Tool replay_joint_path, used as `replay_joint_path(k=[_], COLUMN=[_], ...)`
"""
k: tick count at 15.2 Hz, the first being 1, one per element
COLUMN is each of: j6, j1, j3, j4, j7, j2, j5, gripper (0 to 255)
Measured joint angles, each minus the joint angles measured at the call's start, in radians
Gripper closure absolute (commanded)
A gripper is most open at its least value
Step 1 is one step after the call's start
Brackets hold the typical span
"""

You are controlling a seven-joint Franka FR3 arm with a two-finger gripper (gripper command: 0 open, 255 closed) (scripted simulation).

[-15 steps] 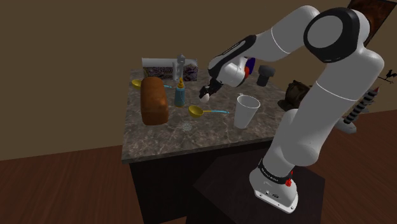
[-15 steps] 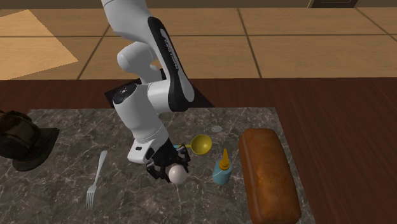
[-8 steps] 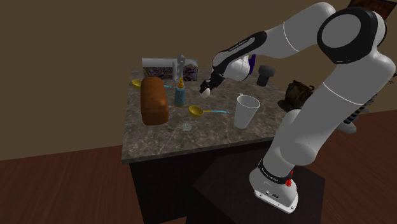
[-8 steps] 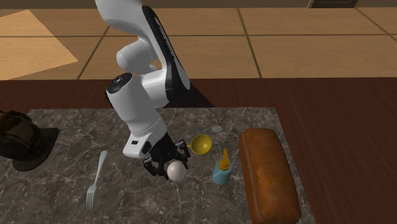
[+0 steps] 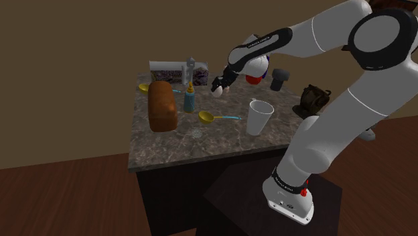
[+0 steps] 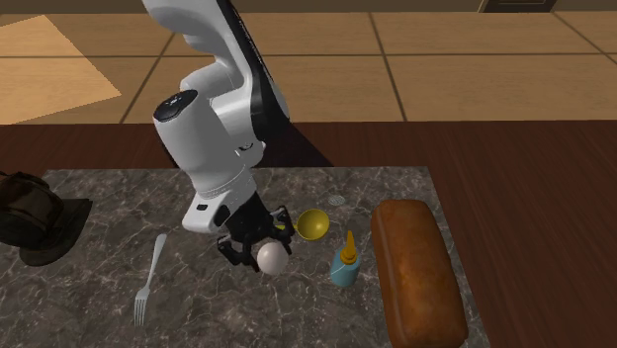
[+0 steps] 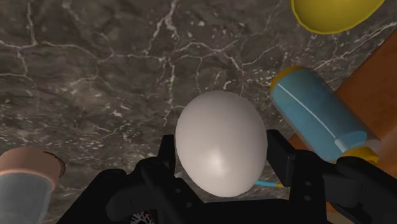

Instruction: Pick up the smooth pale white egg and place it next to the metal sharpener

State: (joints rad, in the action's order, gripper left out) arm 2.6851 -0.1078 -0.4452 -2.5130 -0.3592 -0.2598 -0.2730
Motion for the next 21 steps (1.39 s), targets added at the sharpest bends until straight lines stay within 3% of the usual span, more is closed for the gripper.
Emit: replay_joint_path(k=[8,21], j6=[-0.110,-0.290], j1=[0.040,0.073], j3=[0.040,0.079], j4=[0.058,0.175], j7=[0.080,0.155], j2=[-0.059,-0.127], j5=[0.077,0.142], gripper=[255,255])
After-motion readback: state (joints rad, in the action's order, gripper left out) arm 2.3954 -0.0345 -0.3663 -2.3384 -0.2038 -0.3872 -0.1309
